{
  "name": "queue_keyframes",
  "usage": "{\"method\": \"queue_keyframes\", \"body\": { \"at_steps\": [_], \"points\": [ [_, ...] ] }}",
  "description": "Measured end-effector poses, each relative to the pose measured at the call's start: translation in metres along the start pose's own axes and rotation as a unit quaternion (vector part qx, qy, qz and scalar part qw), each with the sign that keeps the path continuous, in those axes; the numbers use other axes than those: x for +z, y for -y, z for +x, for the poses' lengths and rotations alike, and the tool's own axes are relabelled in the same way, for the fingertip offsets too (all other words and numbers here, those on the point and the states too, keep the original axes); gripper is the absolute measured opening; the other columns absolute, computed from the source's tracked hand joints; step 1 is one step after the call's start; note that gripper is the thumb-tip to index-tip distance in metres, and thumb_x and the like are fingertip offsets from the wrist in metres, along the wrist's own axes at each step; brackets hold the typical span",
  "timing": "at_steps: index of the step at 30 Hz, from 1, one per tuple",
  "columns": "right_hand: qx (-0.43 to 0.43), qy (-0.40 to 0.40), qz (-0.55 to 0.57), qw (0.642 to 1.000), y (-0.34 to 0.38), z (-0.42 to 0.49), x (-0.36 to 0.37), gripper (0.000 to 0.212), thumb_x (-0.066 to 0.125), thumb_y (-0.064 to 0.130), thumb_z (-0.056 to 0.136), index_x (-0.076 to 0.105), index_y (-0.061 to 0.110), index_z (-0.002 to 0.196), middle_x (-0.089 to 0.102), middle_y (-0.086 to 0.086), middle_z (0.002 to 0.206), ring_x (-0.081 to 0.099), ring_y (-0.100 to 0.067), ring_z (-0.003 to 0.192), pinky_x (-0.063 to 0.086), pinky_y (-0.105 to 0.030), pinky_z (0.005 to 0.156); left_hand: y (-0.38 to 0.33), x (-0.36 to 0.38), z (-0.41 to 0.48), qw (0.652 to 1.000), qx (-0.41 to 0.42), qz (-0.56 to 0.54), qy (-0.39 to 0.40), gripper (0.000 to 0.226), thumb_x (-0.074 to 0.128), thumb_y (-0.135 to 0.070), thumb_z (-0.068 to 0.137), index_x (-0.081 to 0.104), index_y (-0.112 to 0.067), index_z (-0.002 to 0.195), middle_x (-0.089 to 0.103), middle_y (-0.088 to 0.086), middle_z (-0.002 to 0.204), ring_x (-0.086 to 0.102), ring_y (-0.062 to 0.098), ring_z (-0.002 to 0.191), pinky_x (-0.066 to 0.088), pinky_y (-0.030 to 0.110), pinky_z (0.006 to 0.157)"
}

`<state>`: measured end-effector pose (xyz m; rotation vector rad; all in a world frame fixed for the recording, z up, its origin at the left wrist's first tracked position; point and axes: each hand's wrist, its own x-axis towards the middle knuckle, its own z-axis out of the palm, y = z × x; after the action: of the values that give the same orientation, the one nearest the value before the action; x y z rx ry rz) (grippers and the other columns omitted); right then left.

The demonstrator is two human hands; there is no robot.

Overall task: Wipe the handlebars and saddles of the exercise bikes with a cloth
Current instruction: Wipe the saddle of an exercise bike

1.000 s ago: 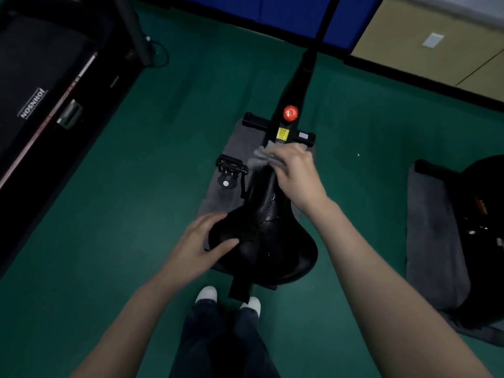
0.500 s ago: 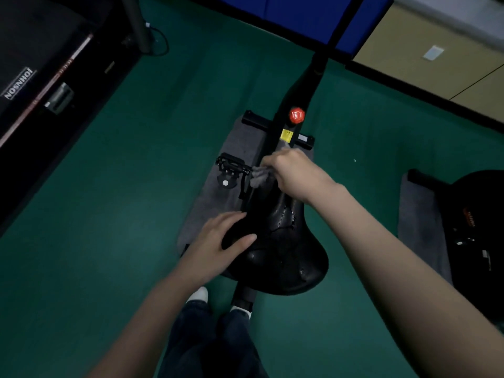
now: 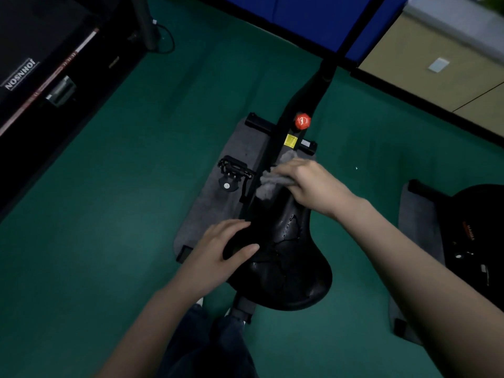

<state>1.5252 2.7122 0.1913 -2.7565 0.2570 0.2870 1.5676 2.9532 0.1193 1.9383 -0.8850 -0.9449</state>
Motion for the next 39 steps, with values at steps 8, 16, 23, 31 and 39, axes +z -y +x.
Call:
{"method": "queue_keyframes", "body": {
  "at_steps": [8, 16, 23, 31, 39],
  "points": [
    [0.162, -0.232, 0.251, 0.926, -0.014, -0.011, 0.018, 0.023, 0.060, 0.010, 0.089, 0.065, 0.024, 0.107, 0.065, 0.014, 0.085, 0.056, 0.002, 0.073, 0.039, -0.011, 0.067, -0.002, -0.001, 0.002, 1.000, 0.004, -0.015, -0.011, 0.068, 0.040, -0.078, 0.077, 0.053, -0.035, 0.127, 0.047, -0.025, 0.128, 0.040, -0.001, 0.126, 0.037, 0.033, 0.108],
    [0.256, -0.338, 0.353, 0.834, -0.008, -0.019, 0.037, 0.032, 0.054, 0.005, 0.090, 0.066, 0.022, 0.115, 0.067, 0.009, 0.110, 0.064, -0.011, 0.092, 0.049, -0.025, 0.088, -0.003, -0.001, 0.002, 1.000, 0.006, -0.016, -0.019, 0.066, 0.041, -0.078, 0.078, 0.054, -0.035, 0.126, 0.049, -0.024, 0.126, 0.042, 0.002, 0.125, 0.038, 0.037, 0.107],
    [0.261, -0.347, 0.371, 0.821, -0.005, -0.017, 0.039, 0.019, 0.062, 0.028, 0.091, 0.072, 0.022, 0.105, 0.070, 0.005, 0.106, 0.063, -0.003, 0.102, 0.048, -0.028, 0.097, 0.001, 0.001, 0.003, 1.000, 0.010, -0.017, -0.019, 0.063, 0.042, -0.079, 0.078, 0.054, -0.039, 0.125, 0.049, -0.026, 0.126, 0.045, 0.004, 0.125, 0.039, 0.040, 0.106],
    [0.318, -0.414, 0.489, 0.699, 0.006, -0.034, 0.064, 0.025, 0.059, 0.017, 0.093, 0.067, 0.016, 0.116, 0.070, -0.002, 0.113, 0.055, -0.012, 0.079, 0.043, -0.036, 0.082, -0.001, 0.002, 0.003, 0.999, 0.018, -0.025, -0.028, 0.060, 0.044, -0.076, 0.078, 0.055, -0.037, 0.123, 0.050, -0.024, 0.125, 0.045, 0.004, 0.124, 0.038, 0.038, 0.107],
    [0.357, -0.342, 0.527, 0.692, -0.019, -0.018, 0.060, 0.028, 0.055, 0.016, 0.095, 0.064, 0.009, 0.120, 0.066, -0.007, 0.117, 0.062, -0.017, 0.107, 0.047, -0.039, 0.100, -0.003, 0.003, 0.001, 0.998, 0.025, -0.042, -0.038, 0.056, 0.048, -0.065, 0.080, 0.056, -0.033, 0.125, 0.053, -0.018, 0.126, 0.047, 0.006, 0.124, 0.037, 0.038, 0.108]
  ]
}}
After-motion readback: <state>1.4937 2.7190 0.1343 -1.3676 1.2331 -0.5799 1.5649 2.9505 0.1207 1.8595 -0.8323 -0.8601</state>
